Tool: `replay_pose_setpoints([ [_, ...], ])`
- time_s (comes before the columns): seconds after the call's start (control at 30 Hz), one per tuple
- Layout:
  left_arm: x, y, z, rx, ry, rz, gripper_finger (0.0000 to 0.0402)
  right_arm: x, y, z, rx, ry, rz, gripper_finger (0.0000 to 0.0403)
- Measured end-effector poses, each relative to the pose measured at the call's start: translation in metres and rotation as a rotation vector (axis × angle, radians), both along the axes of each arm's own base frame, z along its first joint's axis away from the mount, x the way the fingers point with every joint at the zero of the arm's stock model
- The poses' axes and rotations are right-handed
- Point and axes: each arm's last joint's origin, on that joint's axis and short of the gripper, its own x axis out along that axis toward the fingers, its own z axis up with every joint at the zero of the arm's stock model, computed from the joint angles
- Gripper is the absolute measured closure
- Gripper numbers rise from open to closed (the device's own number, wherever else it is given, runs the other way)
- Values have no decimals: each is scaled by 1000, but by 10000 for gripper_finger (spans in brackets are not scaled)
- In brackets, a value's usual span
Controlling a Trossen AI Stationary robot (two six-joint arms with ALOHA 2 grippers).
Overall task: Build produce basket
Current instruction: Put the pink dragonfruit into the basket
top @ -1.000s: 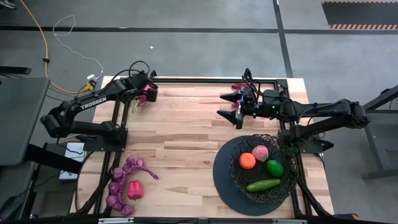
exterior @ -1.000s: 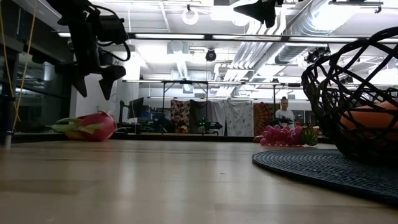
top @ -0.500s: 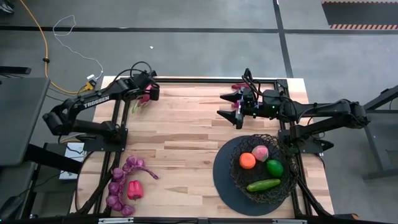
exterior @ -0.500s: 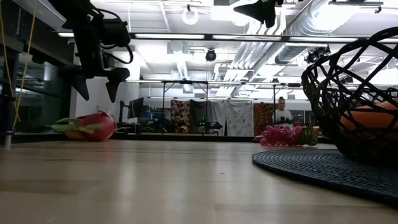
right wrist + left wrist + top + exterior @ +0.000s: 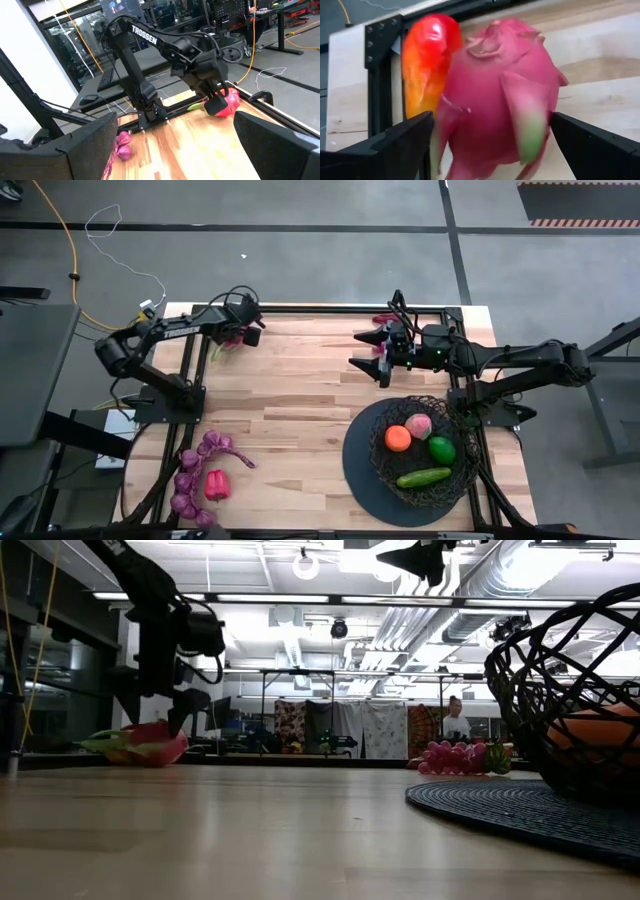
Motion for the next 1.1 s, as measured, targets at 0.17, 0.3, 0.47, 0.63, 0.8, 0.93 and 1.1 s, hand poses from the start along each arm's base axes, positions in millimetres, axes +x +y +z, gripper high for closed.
replay_pose_setpoints([
  [0.17,3,3,-15,-65,26,-3,11,0,0,0,0,0,0,15],
  [0.3,5,4,-20,-86,44,-6,11,0,0,0,0,0,0,15],
  [0.47,6,2,-19,-84,42,-16,11,0,0,0,0,-1,-3,15],
  [0.63,6,2,-19,-90,32,-18,11,0,-1,0,-1,0,-29,15],
  [0.8,6,1,-19,-95,33,-25,12,0,-1,0,-1,0,-29,15],
  [0.93,7,1,-19,-104,37,-43,24,0,-1,0,1,2,-29,15],
  [1.1,7,0,-16,-101,15,-45,67,0,-1,0,2,2,-29,15],
])
